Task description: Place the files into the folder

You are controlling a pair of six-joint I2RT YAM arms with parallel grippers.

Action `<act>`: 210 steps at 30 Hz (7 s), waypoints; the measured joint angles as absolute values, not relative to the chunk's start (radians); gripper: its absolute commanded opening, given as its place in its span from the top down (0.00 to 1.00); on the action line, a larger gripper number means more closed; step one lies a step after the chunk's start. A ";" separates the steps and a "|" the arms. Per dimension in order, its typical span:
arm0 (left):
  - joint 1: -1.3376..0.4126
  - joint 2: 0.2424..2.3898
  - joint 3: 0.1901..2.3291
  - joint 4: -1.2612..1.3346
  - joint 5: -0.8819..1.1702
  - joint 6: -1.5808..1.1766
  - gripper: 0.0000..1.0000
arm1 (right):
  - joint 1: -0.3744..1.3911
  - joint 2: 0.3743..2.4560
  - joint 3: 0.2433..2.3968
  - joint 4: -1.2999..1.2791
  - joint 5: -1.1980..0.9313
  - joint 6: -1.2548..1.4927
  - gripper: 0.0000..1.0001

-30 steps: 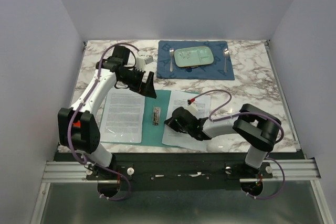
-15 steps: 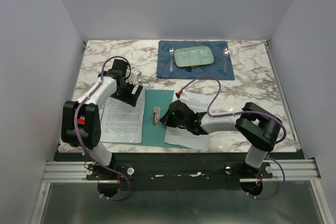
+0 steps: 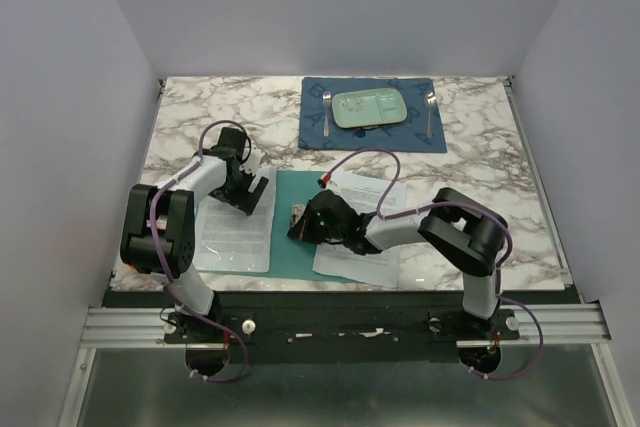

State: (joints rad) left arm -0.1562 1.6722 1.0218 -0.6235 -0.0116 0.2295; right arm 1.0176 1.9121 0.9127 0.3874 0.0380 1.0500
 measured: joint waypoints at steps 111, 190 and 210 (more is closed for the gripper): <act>-0.250 1.579 1.019 -0.657 0.071 0.279 0.01 | 0.622 1.670 1.002 -0.409 0.166 0.821 1.00; -0.203 1.513 0.995 -0.648 -0.162 0.298 0.01 | 0.667 1.939 1.430 -0.191 -0.311 0.696 0.45; -0.202 1.618 0.965 -0.607 -0.241 0.287 0.01 | 0.667 2.226 1.573 -0.073 -0.579 0.719 0.45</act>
